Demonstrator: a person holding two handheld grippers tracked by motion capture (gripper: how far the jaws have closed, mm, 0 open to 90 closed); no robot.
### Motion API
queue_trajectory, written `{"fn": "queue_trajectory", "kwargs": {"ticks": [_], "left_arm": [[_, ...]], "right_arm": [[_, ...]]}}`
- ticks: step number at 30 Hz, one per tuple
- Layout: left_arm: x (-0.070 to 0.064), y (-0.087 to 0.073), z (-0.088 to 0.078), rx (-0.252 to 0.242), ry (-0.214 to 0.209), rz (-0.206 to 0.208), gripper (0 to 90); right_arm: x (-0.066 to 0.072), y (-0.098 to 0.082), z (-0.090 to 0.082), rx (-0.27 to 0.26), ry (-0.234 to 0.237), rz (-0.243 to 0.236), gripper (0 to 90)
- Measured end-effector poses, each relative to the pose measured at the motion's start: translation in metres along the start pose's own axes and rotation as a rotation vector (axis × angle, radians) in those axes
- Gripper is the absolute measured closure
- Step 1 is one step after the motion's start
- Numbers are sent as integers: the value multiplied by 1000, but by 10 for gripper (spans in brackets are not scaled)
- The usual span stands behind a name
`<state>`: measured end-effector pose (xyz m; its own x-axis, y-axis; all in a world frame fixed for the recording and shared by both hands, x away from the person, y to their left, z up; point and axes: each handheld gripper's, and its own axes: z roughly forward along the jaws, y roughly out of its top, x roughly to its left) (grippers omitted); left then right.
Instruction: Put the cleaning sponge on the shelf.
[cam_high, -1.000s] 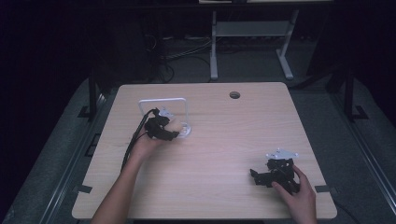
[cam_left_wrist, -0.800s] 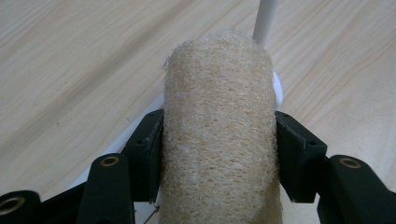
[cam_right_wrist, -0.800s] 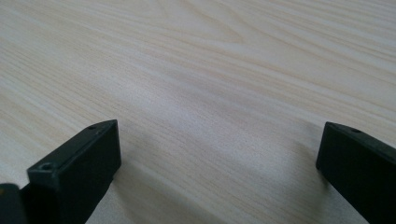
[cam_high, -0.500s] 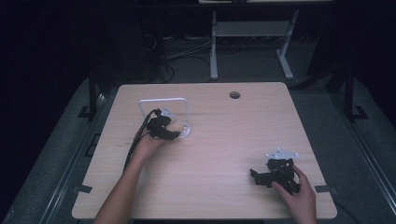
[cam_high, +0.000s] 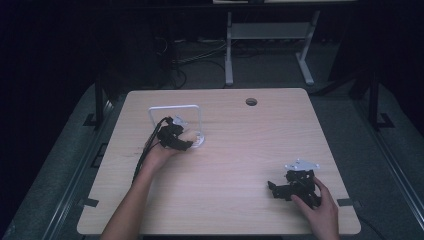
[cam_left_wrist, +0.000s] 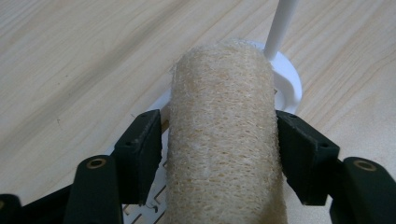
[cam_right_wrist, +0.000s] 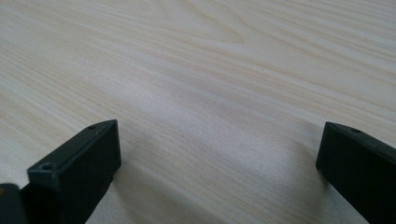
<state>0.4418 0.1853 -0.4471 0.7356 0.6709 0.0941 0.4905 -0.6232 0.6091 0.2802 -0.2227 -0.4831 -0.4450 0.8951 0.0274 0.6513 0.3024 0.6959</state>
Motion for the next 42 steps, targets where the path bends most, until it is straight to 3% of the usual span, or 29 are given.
{"fn": "queue_trajectory", "kwargs": {"ticks": [5, 11, 21, 25, 28, 36, 42], "left_arm": [[-2, 1, -6, -17, -20, -19, 311], [-5, 3, -18, -30, -15, -14, 291], [-14, 7, -46, -51, -13, -7, 335], [-19, 4, -59, -78, -23, -21, 434], [-21, -1, -64, -84, -63, -36, 540], [-28, -12, -67, -74, -101, -30, 872], [-33, -20, -57, -45, -121, -34, 900]], "right_arm": [[0, 0, 0, 0, 0, 0, 0], [0, 0, 0, 0, 0, 0, 0], [0, 0, 0, 0, 0, 0, 0], [0, 0, 0, 0, 0, 0, 0], [0, 0, 0, 0, 0, 0, 0], [0, 0, 0, 0, 0, -1, 0], [0, 0, 0, 0, 0, -1, 0]]}}
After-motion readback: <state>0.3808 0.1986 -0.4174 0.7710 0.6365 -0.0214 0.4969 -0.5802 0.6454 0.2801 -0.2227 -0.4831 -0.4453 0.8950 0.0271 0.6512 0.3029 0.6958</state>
